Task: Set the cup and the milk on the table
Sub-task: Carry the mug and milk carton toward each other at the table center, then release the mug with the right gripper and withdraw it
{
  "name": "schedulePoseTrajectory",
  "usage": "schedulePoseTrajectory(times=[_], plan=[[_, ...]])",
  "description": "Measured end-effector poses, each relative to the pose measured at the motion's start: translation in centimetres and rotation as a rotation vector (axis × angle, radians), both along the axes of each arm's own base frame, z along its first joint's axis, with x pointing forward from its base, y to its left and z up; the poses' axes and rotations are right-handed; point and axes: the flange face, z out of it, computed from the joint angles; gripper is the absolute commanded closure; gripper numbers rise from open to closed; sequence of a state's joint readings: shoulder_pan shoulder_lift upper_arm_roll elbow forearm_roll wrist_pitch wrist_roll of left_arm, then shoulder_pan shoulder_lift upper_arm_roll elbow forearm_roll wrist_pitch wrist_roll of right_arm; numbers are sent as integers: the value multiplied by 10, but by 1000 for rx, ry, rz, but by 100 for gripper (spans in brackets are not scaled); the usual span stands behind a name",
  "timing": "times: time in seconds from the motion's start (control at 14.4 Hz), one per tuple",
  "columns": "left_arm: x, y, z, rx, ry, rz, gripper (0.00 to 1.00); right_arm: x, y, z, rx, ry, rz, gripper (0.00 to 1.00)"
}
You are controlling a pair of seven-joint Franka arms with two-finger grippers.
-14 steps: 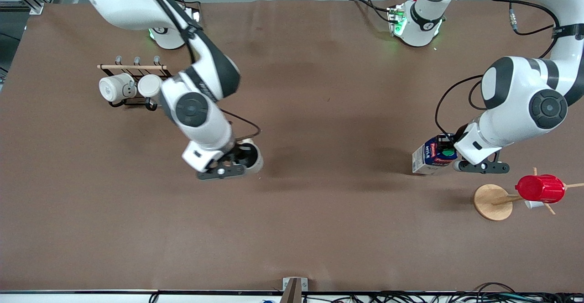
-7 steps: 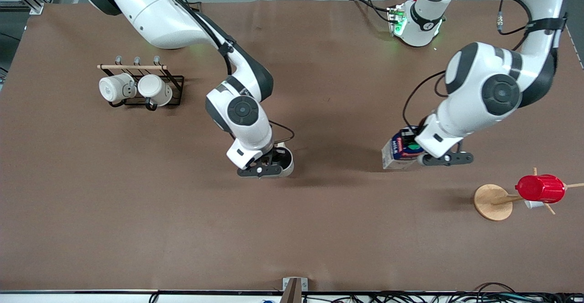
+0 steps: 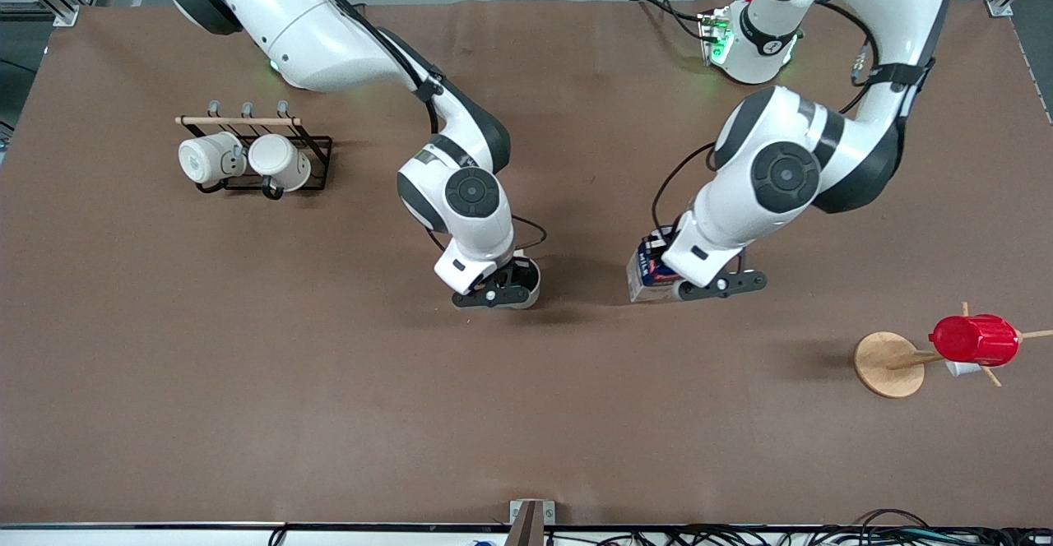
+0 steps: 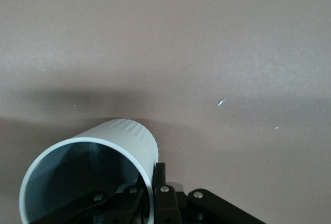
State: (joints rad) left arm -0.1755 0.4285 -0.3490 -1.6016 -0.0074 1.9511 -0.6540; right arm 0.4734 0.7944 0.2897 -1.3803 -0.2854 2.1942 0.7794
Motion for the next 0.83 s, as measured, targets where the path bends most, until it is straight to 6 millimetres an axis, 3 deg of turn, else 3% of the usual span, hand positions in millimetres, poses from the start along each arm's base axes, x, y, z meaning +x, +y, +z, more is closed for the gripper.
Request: schedulePoseTrajectory(times=[0.14,0.21,0.42,0.63,0.83], plan=[[7,-18,-9,-12,9,30,65,-3,3,-5,-14,-7,-12,78],[11,-29,-12,-19,12,54,65,-3,3,-8,-19,-6,-20,63],[15,-61,-17,-37,17,120,65,-3,2,-12,-20,-4,-30,2],[8,-84,-27,-38,29,117,65,5,3,5,3,-27,-48,0],[1,-98,-36,-38,37,96,65,28,-23,60,9,-57,-98,0]])
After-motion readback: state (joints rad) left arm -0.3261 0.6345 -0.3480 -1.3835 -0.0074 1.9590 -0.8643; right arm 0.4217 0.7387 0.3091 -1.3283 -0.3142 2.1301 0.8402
